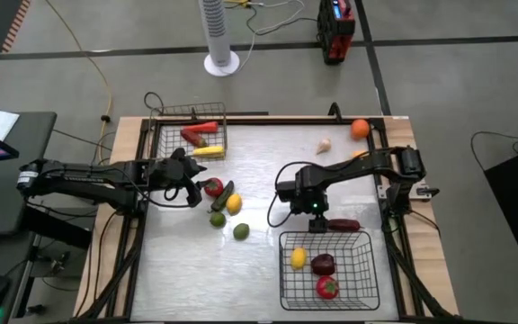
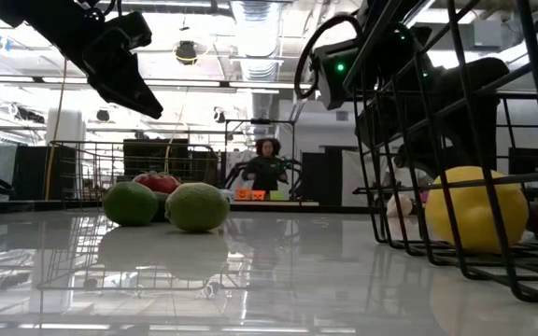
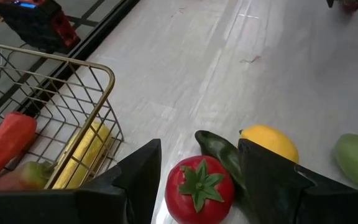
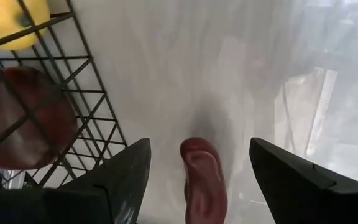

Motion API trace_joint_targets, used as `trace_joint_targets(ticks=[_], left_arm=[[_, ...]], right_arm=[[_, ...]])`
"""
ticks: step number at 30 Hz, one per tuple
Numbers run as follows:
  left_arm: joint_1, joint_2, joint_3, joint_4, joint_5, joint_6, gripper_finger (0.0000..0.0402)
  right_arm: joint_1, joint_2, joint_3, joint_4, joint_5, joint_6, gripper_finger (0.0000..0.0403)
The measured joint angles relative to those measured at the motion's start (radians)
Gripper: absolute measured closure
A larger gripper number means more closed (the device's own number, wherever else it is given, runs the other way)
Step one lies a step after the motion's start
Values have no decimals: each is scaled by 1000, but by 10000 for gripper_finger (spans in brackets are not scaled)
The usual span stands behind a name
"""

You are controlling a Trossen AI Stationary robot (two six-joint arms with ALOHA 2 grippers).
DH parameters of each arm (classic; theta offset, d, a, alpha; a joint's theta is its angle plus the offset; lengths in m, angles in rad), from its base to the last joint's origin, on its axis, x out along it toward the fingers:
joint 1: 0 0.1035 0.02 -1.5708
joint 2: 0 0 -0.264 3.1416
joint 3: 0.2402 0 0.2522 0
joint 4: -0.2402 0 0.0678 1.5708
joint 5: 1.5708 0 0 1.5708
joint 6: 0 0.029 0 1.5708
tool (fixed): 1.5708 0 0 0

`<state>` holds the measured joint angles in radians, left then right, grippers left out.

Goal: Sort produce into baskets
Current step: Put the chili pepper into the top wire basket

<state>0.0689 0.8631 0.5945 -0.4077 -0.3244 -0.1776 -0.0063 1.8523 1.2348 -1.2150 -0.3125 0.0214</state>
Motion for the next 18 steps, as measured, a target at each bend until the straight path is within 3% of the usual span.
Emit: trace_joint_targets(ticks=[6,18], left_arm=[[0,0,0,0,0,0,200],[0,0,0,-5,0,-1,200]], right_arm=[[-24,0,0,-20,0,-3,102],[-82,0,0,-224,-1,80,102]])
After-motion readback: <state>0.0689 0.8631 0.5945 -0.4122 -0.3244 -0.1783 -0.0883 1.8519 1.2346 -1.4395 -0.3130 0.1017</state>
